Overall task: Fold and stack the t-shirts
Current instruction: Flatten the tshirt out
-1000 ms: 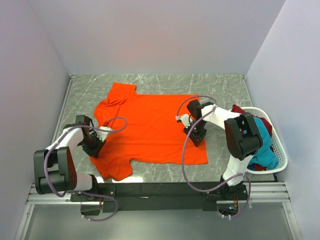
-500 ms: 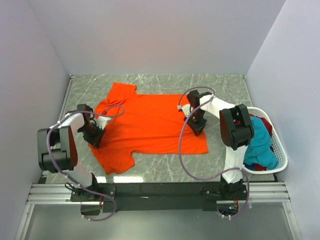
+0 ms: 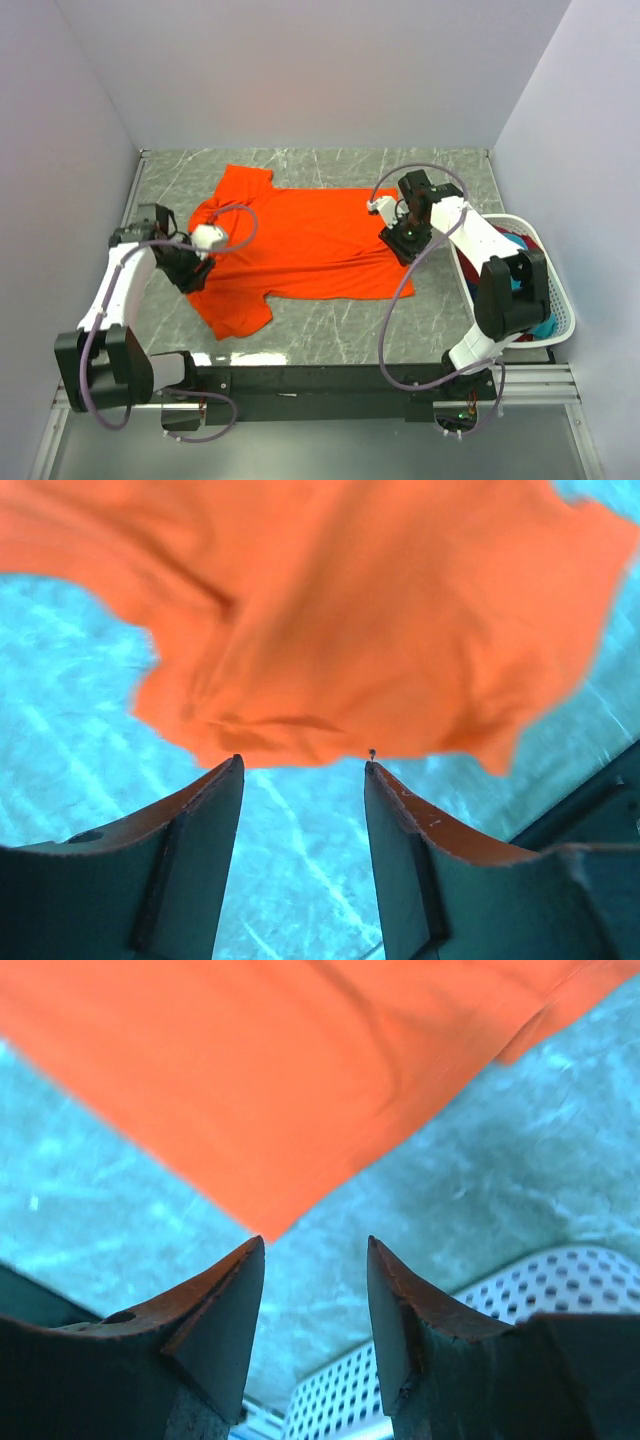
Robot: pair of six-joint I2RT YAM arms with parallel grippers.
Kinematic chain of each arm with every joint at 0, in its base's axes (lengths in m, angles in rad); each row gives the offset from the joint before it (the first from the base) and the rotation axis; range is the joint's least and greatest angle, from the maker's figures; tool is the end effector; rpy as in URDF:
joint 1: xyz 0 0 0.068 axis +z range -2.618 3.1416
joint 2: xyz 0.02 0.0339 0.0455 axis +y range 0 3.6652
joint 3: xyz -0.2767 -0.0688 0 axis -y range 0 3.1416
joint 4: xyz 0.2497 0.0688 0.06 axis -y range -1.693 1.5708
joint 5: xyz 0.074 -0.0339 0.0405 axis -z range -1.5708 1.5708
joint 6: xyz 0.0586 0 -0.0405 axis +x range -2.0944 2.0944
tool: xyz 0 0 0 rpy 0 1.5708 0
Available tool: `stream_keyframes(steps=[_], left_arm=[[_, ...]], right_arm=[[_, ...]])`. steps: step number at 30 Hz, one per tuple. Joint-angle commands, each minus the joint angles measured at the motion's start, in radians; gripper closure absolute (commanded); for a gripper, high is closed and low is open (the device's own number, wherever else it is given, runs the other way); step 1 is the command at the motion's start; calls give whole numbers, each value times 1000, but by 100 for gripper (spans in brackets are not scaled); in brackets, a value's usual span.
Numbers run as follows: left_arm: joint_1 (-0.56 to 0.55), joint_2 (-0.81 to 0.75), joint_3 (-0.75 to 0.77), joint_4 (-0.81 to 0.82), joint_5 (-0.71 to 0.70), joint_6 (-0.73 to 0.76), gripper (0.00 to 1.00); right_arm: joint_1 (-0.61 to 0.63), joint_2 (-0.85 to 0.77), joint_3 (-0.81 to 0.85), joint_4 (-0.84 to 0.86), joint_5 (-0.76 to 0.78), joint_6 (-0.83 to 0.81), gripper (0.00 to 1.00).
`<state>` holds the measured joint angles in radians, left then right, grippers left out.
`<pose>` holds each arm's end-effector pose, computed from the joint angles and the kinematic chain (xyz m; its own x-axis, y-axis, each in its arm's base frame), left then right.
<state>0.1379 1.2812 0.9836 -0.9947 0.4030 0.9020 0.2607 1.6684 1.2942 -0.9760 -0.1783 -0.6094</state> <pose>0.2334 0.0092 0.2398 -0.6059 0.6445 -0.4663 0.7350 0.6778 -0.0181 0.3163 0.0951 0.2250 -0.6064 -0.7448 -0.2785 -0.7784 0.6276 0.0167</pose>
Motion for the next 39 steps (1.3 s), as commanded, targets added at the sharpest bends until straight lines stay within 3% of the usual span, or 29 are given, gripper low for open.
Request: stream_keyframes(steps=[1, 6, 23, 27, 28, 32, 39], left_arm=[[-35, -61, -124, -75, -12, 92, 43], [-89, -86, -230, -32, -44, 43, 43], [-161, -89, -270, 17, -76, 3, 38], [-210, -94, -284, 39, -95, -5, 38], [-219, -91, -284, 41, -95, -6, 38], [-282, -69, -280, 54, -115, -20, 40], [-376, 0, -255, -1, -161, -22, 42]], right_arm=[[32, -41, -74, -12, 26, -87, 48], [112, -32, -176, 74, 65, -92, 53], [190, -10, -401, 255, 175, -116, 56], [192, 7, -403, 278, 200, -107, 71], [192, 5, -403, 280, 204, -105, 80], [192, -1, -394, 269, 201, -101, 98], [190, -2, -378, 246, 185, -95, 100]])
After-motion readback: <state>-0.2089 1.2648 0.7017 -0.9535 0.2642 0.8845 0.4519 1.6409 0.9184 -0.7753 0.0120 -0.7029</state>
